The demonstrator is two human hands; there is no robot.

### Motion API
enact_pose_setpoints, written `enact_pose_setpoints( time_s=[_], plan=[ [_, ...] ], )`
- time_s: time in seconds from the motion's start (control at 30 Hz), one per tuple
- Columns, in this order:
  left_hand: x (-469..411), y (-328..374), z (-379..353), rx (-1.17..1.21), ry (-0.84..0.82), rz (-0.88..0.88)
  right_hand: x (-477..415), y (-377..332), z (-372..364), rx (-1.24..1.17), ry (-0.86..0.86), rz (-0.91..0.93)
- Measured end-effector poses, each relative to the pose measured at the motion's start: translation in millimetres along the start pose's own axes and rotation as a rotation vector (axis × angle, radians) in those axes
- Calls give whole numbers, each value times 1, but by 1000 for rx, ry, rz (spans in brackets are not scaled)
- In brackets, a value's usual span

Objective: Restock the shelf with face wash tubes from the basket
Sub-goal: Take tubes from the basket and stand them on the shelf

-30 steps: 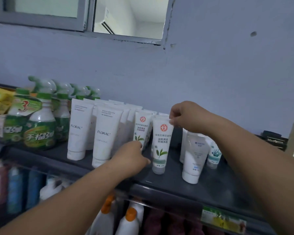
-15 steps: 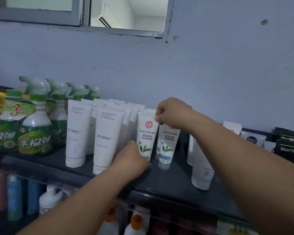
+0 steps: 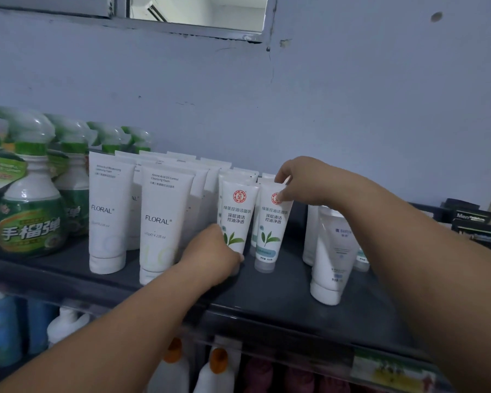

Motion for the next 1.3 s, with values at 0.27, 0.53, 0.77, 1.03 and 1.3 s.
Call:
enact_pose_setpoints(
  time_s=[0.27, 0.53, 0.77, 1.03, 1.3],
  plan=[
    [20, 5, 8, -61, 23, 6, 14, 4, 7, -131, 65, 73],
    [44, 8, 15, -37, 18, 41, 53, -1, 19, -279, -19, 151],
    [62, 12, 21, -15, -8, 55, 65, 3, 23, -338, -42, 165],
    [72, 16, 25, 16, -52, 74, 64, 0, 20, -356, -80, 168],
    [85, 36, 50, -293, -58, 13, 61, 5, 16, -378, -164, 162]
  ],
)
Point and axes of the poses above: each hand's wrist, its own x-axis away from the middle knuckle, its own z-axis out of the back of the hand, y = z × x, the point moved 8 cm from there along -x, towards the middle knuckle, and after that the axes turned 4 degrees about y, right-handed, at the moved point
